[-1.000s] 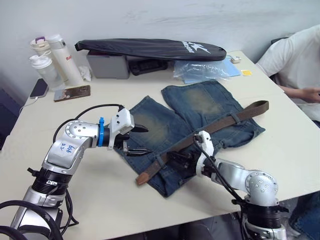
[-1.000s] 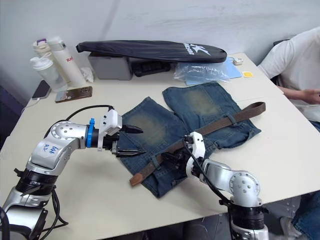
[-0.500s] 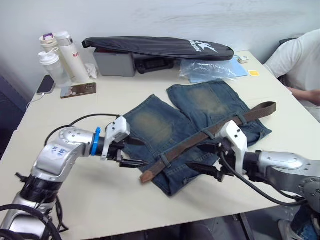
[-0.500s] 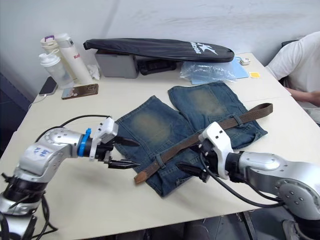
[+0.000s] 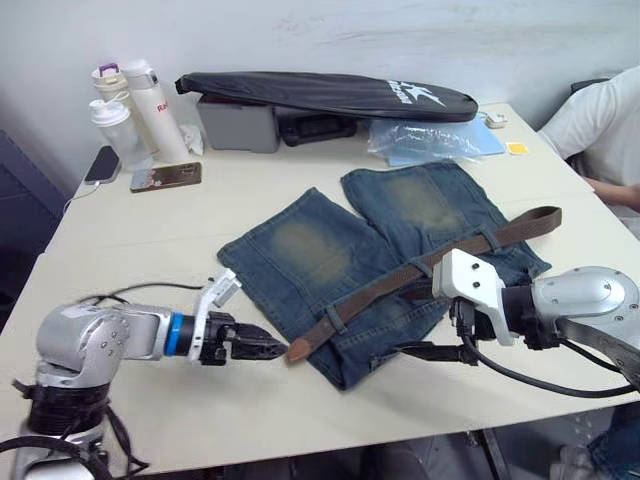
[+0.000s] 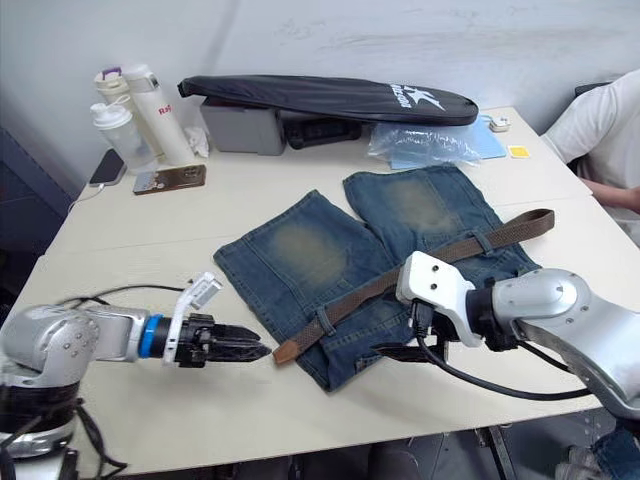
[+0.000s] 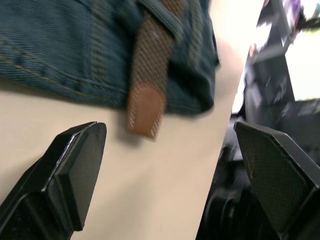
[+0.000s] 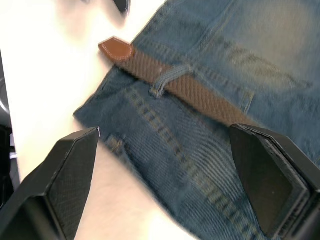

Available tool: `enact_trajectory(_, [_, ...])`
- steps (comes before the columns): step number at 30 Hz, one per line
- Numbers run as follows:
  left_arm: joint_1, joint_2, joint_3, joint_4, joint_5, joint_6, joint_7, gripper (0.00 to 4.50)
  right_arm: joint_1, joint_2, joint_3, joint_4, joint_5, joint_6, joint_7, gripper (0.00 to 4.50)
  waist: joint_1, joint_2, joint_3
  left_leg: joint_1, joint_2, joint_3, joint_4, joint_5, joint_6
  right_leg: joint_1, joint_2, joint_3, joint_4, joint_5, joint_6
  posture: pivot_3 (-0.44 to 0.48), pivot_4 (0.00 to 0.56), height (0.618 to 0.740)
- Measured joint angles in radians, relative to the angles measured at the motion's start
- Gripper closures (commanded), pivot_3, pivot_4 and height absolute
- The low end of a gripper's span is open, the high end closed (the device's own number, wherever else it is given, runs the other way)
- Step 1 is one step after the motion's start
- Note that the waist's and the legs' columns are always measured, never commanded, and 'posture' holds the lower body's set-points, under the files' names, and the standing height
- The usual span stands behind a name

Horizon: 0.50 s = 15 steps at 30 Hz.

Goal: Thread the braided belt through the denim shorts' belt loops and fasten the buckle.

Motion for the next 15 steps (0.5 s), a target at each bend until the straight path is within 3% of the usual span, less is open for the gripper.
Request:
enact_trajectory(4, [0.007,-0.014,0.014,0.05,-0.164,0.008,0.181,0.0,-0.021,0.028,0.014,0.016,-0.014,0.012,0.005,0.09,-0.001,-0.001,0.001,0.001,-0.001,-0.001,0.0,0.001,-0.007,0.0,-0.008,0.0,0.0,0.001,0.002,0.0,0.15,0.622])
enact_trajectory(9, [0.003,-0.088,0.026,0.118,-0.331,-0.001,0.377,0.0,-0.031,0.049,0.013,0.028,-0.013,0.052,-0.001,0.09,0.003,0.002,-0.001,0.001,-0.003,0.0,-0.002,0.004,-0.036,0.003,-0.016,-0.008,0.0,0.001,0.003,0.0,0.15,0.622])
enact_trajectory(15, [-0.01,-0.076,-0.006,0.177,-0.543,-0.002,0.558,0.0,-0.034,0.05,0.012,0.028,-0.014,0.074,-0.001,0.09,0.001,0.002,-0.001,0.002,-0.01,0.0,-0.001,0.004,-0.037,0.009,-0.022,-0.009,-0.003,0.003,0.006,0.0,0.15,0.622])
